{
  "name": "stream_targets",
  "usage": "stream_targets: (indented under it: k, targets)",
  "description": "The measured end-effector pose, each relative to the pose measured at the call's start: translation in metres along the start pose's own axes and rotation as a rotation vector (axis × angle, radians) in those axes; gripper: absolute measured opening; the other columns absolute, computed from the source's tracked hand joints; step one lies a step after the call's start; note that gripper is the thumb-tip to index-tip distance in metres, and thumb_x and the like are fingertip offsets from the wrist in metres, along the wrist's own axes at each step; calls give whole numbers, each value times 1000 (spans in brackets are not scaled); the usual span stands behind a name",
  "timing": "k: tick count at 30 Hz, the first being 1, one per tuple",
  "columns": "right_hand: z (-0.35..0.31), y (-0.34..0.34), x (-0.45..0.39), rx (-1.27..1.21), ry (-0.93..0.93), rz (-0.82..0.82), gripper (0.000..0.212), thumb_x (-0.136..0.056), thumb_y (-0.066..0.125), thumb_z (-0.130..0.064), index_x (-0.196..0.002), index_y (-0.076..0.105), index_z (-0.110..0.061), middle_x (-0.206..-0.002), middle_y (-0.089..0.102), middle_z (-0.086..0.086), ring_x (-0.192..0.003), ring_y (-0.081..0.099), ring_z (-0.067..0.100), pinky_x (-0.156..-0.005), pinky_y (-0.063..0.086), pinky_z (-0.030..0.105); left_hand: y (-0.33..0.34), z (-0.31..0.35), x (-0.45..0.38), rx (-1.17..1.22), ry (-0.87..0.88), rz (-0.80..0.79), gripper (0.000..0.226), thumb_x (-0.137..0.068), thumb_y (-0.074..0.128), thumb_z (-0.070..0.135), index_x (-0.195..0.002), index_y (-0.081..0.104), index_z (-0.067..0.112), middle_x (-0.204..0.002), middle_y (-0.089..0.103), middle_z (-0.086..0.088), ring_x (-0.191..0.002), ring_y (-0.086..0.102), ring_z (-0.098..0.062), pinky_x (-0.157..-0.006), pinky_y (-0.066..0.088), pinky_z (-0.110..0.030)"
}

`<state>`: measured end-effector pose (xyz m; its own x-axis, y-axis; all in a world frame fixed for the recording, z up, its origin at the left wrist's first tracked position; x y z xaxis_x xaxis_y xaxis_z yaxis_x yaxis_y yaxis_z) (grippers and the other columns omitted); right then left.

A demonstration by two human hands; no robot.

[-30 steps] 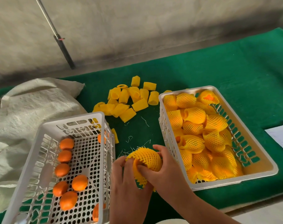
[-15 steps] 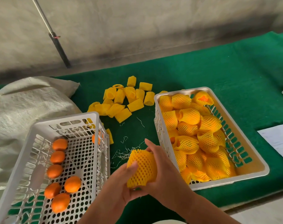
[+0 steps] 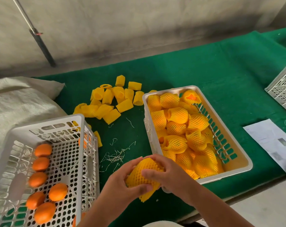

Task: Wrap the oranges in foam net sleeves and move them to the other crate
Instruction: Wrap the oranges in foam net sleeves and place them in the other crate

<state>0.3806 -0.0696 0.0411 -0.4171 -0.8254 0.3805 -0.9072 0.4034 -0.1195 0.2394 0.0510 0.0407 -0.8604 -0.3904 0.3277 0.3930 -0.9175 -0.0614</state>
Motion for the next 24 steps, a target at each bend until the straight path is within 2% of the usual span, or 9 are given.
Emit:
stream_targets:
  k: [2, 4, 6, 8, 10, 13, 16, 17, 24]
  targets:
    - [3, -14, 2, -22, 24, 87, 56, -76, 73, -65, -126, 62, -42, -118, 66, -7, -104, 69, 15, -78, 62, 28, -5, 0, -3, -124, 17, 78, 66, -76, 86, 51, -136, 58, 49, -127, 67, 14, -108, 72, -15, -79, 64, -36]
    - [7, -37, 4, -97, 60, 215, 66, -67, 72, -72, -125, 64, -41, -119, 69, -5, -107, 70, 18, -82, 64, 35, -21, 0, 0, -364, 52, 218, 59, -80, 68, 63, -135, 58, 46, -129, 65, 21, -101, 72, -3, -76, 62, -25]
    - [15, -70, 6, -132, 77, 350, 67, -67, 77, -74, -124, 65, -40, -117, 73, -6, -106, 72, 19, -79, 65, 36, -45, -4, 8, -620, 79, 377, 58, -82, 59, 65, -135, 59, 40, -130, 62, 20, -101, 68, 0, -77, 57, -17]
    - [27, -105, 9, -77, 105, 462, 61, -74, 79, -71, -124, 65, -38, -114, 73, -3, -104, 72, 21, -77, 63, 37, -69, -18, 15, -874, 70, 505, 54, -89, 67, 50, -137, 60, 28, -140, 58, 6, -122, 59, -12, -100, 51, -33]
    - [45, -136, 8, 0, 166, 553, 65, -75, 71, -67, -127, 62, -30, -113, 70, 4, -102, 69, 24, -79, 62, 42, -88, -38, 22, -1006, 10, 574, 61, -87, 77, 37, -142, 57, 19, -153, 46, -8, -141, 43, -31, -113, 40, -53]
    - [70, -163, 0, 99, 258, 574, 82, -78, 69, -66, -142, 53, -18, -117, 64, 7, -105, 64, 27, -83, 62, 47, -99, -70, 29, -993, -163, 571, 86, -85, 78, 45, -157, 34, 23, -168, 17, -10, -154, 19, -39, -118, 30, -63]
    - [82, -169, -10, 127, 303, 559, 96, -71, 69, -72, -148, 50, -18, -128, 61, 7, -112, 60, 29, -77, 61, 42, -95, -97, 30, -1009, -252, 494, 105, -90, 67, 55, -166, 2, 22, -169, -23, -6, -158, -2, -35, -126, 12, -54]
    - [84, -169, -13, 129, 311, 573, 98, -70, 68, -74, -149, 49, -18, -131, 59, 8, -114, 59, 30, -74, 60, 41, -94, -101, 29, -1017, -241, 490, 106, -91, 67, 55, -165, -1, 21, -167, -29, -5, -158, -3, -34, -126, 10, -51]
    - [85, -174, -20, 356, 353, 638, 95, -77, 53, -88, -142, 53, -19, -126, 62, 10, -103, 68, 33, -90, 59, 57, -97, -106, 28, -960, -192, 512, 93, -91, 72, 43, -164, 18, 21, -170, -21, 3, -158, 2, -31, -124, 22, -54]
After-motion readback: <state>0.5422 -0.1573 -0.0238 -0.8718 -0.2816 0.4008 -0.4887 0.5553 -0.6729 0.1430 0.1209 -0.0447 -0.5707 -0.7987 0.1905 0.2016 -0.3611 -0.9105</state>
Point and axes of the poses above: each hand's wrist, its own x-axis away from the middle knuckle, its own y-axis out of the palm, z = x × y, the point moved 4 cm from there along -x, towards the middle knuckle
